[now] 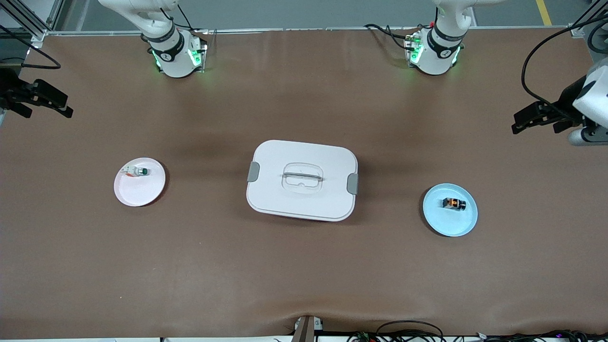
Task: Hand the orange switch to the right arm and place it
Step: 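Move the left gripper toward the switch on the light-blue plate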
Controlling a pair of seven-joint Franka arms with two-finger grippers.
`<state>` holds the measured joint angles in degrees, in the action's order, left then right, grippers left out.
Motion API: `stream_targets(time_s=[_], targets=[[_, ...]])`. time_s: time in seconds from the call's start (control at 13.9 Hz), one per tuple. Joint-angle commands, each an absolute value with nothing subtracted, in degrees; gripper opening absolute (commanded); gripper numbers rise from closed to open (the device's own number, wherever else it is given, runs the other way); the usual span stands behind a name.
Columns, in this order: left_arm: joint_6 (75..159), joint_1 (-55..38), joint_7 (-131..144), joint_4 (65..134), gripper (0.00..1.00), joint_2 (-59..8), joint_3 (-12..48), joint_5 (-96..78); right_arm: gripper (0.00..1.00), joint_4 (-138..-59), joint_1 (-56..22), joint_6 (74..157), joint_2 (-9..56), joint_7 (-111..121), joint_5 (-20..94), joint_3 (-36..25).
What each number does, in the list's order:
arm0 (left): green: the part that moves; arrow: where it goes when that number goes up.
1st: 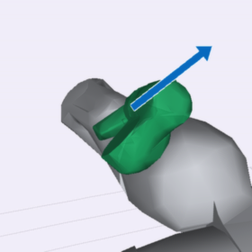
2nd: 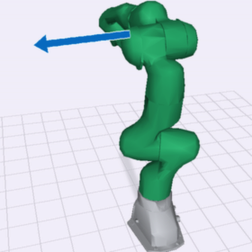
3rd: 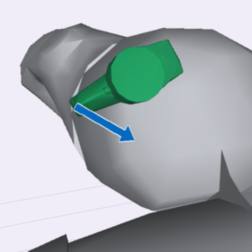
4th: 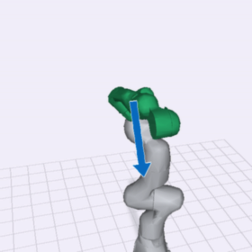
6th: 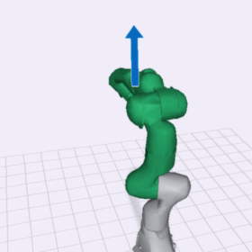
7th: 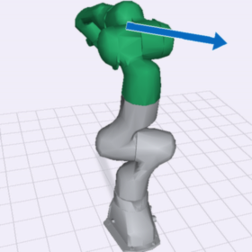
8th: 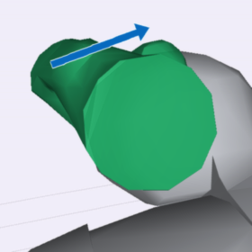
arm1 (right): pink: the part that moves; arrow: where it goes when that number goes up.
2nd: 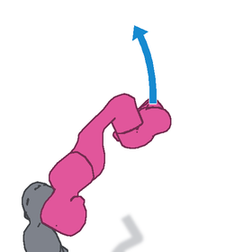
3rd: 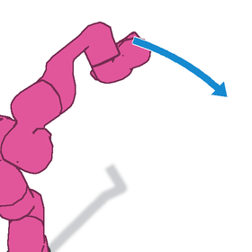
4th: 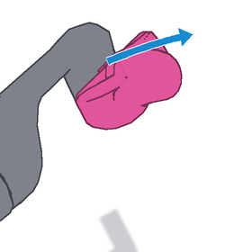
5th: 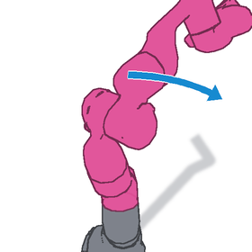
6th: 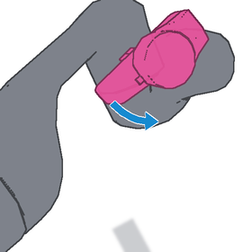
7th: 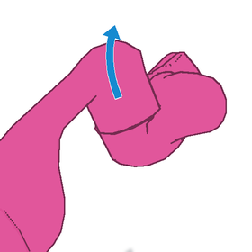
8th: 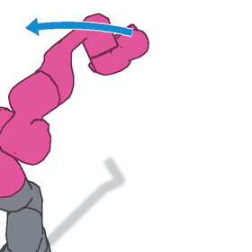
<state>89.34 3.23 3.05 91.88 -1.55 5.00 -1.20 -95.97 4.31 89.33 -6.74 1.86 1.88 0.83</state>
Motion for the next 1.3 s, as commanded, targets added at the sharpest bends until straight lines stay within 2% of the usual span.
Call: stream_targets(time_s=[0.0, 0.29, 0.72, 1.22], targets=[[88.7, 3.9, 2.2, 92.4, 1.0, -4.6, 5.0, -1.7, 1.0, -97.6, 4.7, 89.9, -8.3, 1.1, 1.4, 1.4], [93.4, 4.0, 2.1, 95.7, 1.0, -7.1, 5.0, -1.1, 1.0, -97.6, 4.6, 90.0, -8.3, 1.1, 1.4, 1.5], [112.6, 4.7, -2.2, 110.0, 1.0, -8.3, 5.0, 0.4, 1.0, -97.6, 4.6, 89.9, -8.3, 1.1, 1.4, 1.5], [127.7, 6.2, -7.8, 116.8, 1.0, -14.8, 4.9, 1.8, 1.0, -97.6, 4.5, 90.9, -8.2, 1.2, 1.4, 1.5]])
